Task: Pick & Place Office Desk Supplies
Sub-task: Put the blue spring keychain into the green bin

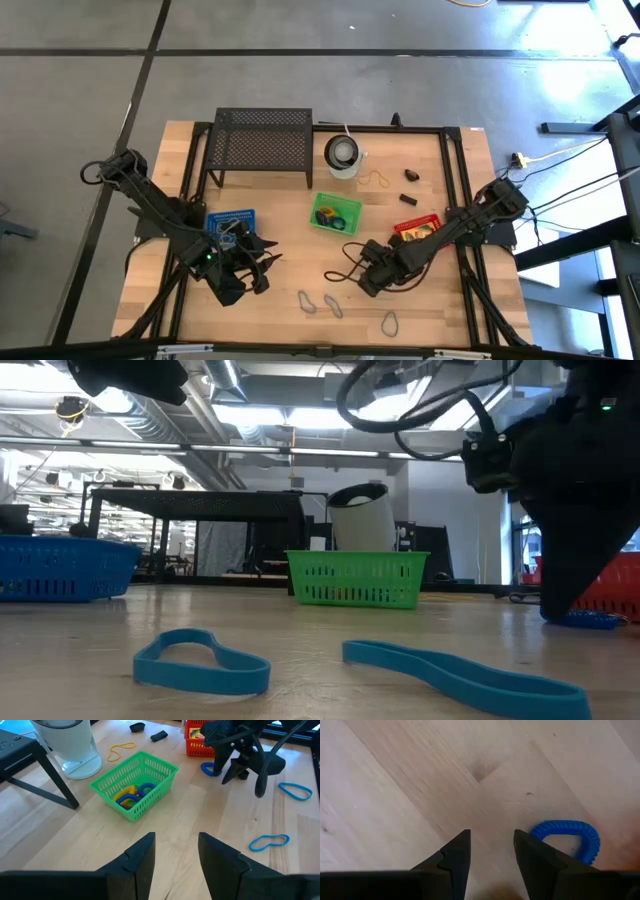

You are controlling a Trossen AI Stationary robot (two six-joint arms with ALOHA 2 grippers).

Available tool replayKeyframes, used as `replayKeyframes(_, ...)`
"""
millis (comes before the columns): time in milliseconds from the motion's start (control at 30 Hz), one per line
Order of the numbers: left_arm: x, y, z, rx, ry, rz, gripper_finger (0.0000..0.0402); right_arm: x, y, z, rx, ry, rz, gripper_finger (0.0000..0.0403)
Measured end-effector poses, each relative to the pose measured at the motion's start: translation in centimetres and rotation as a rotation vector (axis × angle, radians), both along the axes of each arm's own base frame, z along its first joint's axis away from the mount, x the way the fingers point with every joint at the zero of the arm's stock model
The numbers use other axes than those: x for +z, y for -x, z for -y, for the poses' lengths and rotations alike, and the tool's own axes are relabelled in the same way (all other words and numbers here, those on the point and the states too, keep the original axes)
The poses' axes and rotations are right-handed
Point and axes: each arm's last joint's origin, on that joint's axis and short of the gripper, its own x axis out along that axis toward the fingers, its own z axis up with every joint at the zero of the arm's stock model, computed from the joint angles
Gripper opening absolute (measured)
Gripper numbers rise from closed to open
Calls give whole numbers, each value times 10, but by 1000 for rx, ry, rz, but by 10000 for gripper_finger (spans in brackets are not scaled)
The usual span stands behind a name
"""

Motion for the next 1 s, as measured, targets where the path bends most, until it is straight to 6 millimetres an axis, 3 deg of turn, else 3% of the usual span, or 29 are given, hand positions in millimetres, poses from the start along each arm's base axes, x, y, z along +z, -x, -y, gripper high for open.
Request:
replayKeyframes(533,0,0,0,4,-4,3,143,0,9,4,3,24,-108,151)
replayKeyframes(800,0,0,0,4,-5,4,143,20,8,6,22,130,-163,151)
replayKeyframes(1000,0,0,0,4,-5,4,143,18,7,10,-24,110,-191,151)
